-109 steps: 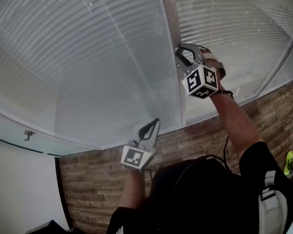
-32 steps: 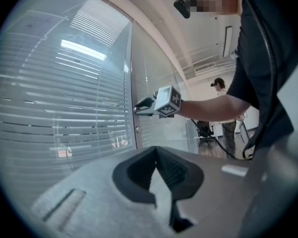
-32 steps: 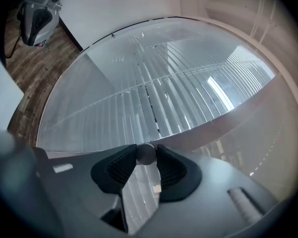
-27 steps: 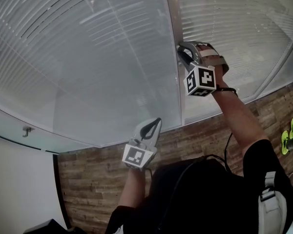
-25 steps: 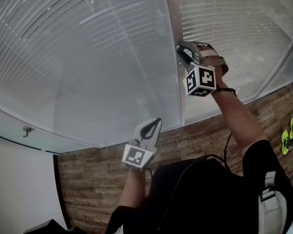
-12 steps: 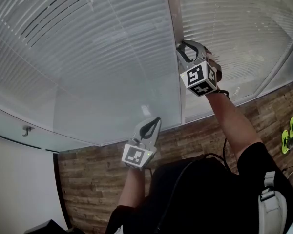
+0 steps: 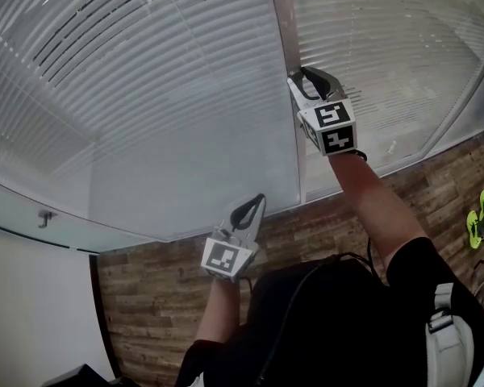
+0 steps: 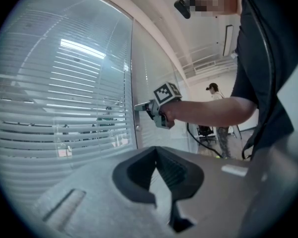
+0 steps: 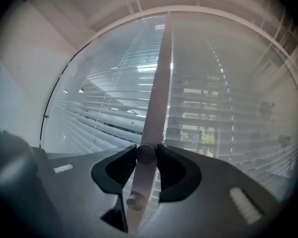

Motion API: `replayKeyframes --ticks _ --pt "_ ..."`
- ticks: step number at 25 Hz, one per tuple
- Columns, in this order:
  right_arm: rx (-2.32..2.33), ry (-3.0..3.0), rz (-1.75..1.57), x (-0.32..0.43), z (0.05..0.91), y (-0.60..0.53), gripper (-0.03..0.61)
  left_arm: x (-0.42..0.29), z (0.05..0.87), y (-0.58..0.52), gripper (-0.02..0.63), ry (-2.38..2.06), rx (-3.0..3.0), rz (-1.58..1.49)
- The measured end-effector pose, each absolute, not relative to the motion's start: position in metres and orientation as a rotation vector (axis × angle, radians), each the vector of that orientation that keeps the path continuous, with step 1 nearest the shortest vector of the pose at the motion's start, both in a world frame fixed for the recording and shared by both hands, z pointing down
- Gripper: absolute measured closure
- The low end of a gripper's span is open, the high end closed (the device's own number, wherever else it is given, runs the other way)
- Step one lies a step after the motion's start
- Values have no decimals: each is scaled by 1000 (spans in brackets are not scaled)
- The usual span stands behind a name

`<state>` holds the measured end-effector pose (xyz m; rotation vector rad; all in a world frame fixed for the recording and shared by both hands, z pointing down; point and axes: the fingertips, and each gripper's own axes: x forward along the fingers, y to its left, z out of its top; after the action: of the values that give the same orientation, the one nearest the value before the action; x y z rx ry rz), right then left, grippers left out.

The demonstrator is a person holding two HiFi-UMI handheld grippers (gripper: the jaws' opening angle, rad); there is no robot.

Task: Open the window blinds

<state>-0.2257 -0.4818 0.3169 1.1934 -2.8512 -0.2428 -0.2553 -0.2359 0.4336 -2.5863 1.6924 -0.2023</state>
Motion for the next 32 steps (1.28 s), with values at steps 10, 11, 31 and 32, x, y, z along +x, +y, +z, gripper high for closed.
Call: replayKeyframes --ticks 10,11,31,32 --pt "1274 -2997 221 -221 320 -489 445 -257 435 -236 609 1701 -2580 -205" --pt "1282 -3003 253 -221 320 -489 446 -257 435 -236 609 1701 -2579 -205" --pt "1152 -2996 17 -221 328 -478 374 -256 434 -234 610 1703 -2583 -213" --pt "1138 -2985 -2 -220 331 -478 374 -255 434 -235 610 1697 -2587 -215"
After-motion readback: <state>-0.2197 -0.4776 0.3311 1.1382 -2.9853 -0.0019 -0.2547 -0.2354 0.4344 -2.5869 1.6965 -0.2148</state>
